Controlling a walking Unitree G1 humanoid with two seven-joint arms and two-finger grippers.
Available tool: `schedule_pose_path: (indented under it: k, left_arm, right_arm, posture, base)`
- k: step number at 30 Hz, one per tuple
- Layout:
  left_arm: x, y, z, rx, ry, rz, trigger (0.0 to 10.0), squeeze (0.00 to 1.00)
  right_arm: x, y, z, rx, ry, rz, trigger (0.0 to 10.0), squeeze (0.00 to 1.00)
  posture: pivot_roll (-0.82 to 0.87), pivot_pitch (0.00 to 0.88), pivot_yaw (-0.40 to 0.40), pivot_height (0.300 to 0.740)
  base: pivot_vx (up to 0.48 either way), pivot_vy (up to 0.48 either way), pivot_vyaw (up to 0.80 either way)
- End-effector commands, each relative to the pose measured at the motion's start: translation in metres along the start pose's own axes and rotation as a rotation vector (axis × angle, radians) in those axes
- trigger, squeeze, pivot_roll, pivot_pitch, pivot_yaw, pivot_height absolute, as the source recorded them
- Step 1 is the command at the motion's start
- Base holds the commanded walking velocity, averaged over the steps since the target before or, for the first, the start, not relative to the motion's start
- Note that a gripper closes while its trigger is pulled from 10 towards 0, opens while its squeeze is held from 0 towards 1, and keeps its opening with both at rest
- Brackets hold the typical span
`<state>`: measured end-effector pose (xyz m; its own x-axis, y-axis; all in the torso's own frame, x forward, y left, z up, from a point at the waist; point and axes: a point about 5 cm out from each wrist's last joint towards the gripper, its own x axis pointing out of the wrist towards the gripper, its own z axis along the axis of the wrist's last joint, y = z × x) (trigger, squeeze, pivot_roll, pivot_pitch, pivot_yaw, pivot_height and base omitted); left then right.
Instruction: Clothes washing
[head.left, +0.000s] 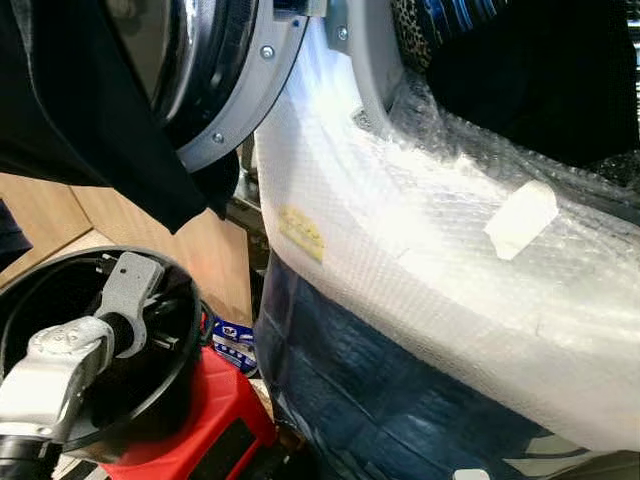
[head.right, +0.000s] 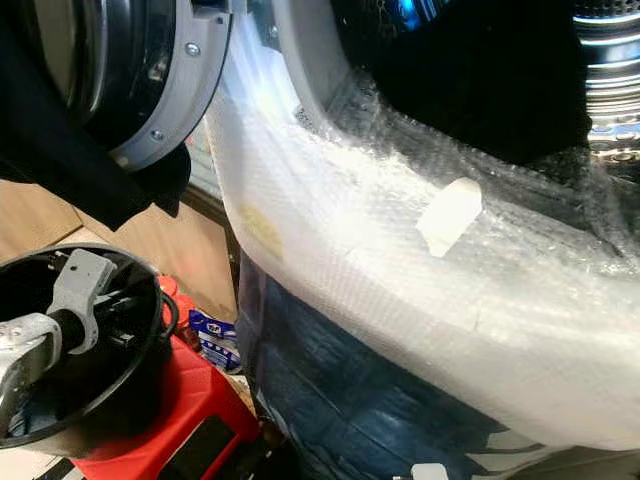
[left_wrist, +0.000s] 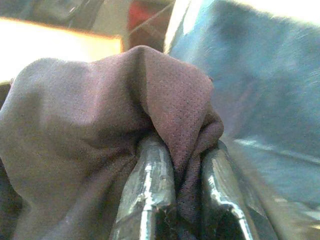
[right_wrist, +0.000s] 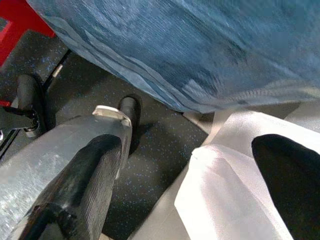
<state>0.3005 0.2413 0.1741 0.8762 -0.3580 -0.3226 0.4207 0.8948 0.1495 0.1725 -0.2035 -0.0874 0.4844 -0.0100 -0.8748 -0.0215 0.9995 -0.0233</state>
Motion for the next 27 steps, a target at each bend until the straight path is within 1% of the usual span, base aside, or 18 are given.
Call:
schedule_pose_path:
  k: [1,2,3,4,5,6,7,9,10,12,15,16,17,18,19,21,22,27]
  left_arm:
    - [-0.001,-0.025,0.034,0.046,-0.122,-0.164,0.0,0.0]
    - [-0.001,-0.025,0.034,0.046,-0.122,-0.164,0.0,0.0]
    - [-0.004,-0.036,0.055,0.076,-0.179,-0.23,0.0,0.0]
    - [-0.005,-0.039,0.06,0.087,-0.192,-0.248,0.0,0.0]
    - [-0.005,-0.039,0.06,0.087,-0.192,-0.248,0.0,0.0]
    - [-0.004,-0.044,0.074,0.114,-0.231,-0.274,0.0,0.0]
    - [-0.002,-0.046,0.082,0.135,-0.248,-0.283,0.0,0.0]
    - [-0.001,-0.048,0.091,0.159,-0.266,-0.301,0.0,0.0]
    - [-0.001,-0.051,0.1,0.171,-0.289,-0.33,0.0,0.0]
    - [-0.003,-0.055,0.109,0.18,-0.316,-0.365,0.0,0.0]
    - [-0.002,-0.064,0.123,0.172,-0.373,-0.421,0.0,0.0]
    - [0.006,-0.074,0.132,0.129,-0.406,-0.474,0.0,0.0]
    - [0.011,-0.08,0.134,0.119,-0.413,-0.503,0.0,0.0]
    - [0.011,-0.08,0.134,0.119,-0.413,-0.503,0.0,0.0]
    - [0.021,-0.095,0.135,0.106,-0.414,-0.576,0.0,0.0]
    - [0.029,-0.112,0.137,0.089,-0.421,-0.661,0.0,0.0]
    - [0.034,-0.126,0.139,0.073,-0.43,-0.716,0.0,0.0]
    - [0.043,-0.17,0.154,0.022,-0.476,-0.889,0.0,0.0]
  right_arm:
    - [0.0,-0.001,-0.005,0.021,0.019,-0.005,10.0,0.0]
    - [0.0,-0.001,-0.005,0.021,0.019,-0.005,10.0,0.0]
    - [0.0,0.0,-0.005,0.023,0.018,-0.005,10.0,0.0]
    - [0.0,0.0,-0.004,0.023,0.017,-0.005,10.0,0.0]
    - [0.0,0.0,-0.004,0.023,0.017,-0.005,10.0,0.0]
    - [0.0,0.0,-0.004,0.025,0.017,-0.005,10.0,0.0]
    - [0.0,0.0,-0.004,0.025,0.018,-0.006,10.0,0.0]
    - [0.0,0.001,-0.004,0.027,0.017,-0.006,10.0,0.0]
    - [0.0,0.002,-0.003,0.033,0.015,-0.007,10.0,0.0]
    - [0.0,0.002,-0.003,0.04,0.011,-0.008,10.0,0.0]
    - [0.0,0.002,-0.002,0.041,0.01,-0.008,10.0,0.0]
    - [0.001,0.003,-0.001,0.024,0.014,-0.003,10.0,0.0]
    - [0.001,0.003,-0.001,0.018,0.016,-0.002,10.0,0.0]
    - [0.001,0.003,-0.001,0.018,0.016,-0.002,10.0,0.0]
    - [0.001,0.004,-0.001,0.018,0.015,-0.002,10.0,0.0]
    - [0.001,0.004,0.003,0.023,0.006,-0.003,10.0,0.0]
    - [0.001,0.004,0.006,0.031,-0.004,-0.005,10.0,0.0]
    - [0.002,0.004,0.014,0.04,-0.028,-0.008,10.0,0.0]
  posture:
    - [0.06,0.119,-0.106,0.74]
    - [0.06,0.119,-0.106,0.74]
    - [0.06,0.12,-0.103,0.74]
    - [0.06,0.119,-0.102,0.74]
    - [0.06,0.119,-0.102,0.74]
    - [0.07,0.119,-0.1,0.74]
    - [0.07,0.118,-0.099,0.74]
    - [0.06,0.106,-0.088,0.74]
    - [0.05,0.101,-0.084,0.74]
    - [0.05,0.099,-0.084,0.74]
    - [0.06,0.097,-0.087,0.74]
    - [0.08,0.094,-0.087,0.74]
    - [0.08,0.093,-0.086,0.74]
    - [0.08,0.093,-0.086,0.74]
    - [0.08,0.09,-0.086,0.74]
    - [0.06,0.081,-0.079,0.74]
    - [0.04,0.076,-0.072,0.74]
    - [0.03,0.071,-0.063,0.74]
  base:
    - [0.0,0.0,0.0]
    - [0.0,0.0,0.0]
    - [0.0,0.0,0.0]
    - [0.0,0.0,0.0]
    - [0.0,0.0,0.0]
    - [0.0,0.0,0.0]
    - [0.0,0.0,0.0]
    - [0.0,0.0,0.0]
    - [0.0,0.0,0.0]
    - [0.0,0.0,0.0]
    - [0.0,0.0,0.0]
    - [0.0,0.0,0.0]
    - [0.0,0.0,0.0]
    - [0.0,0.0,0.0]
    - [0.0,0.0,0.0]
    - [0.0,0.0,0.0]
    - [0.0,0.0,0.0]
    - [0.0,0.0,0.0]
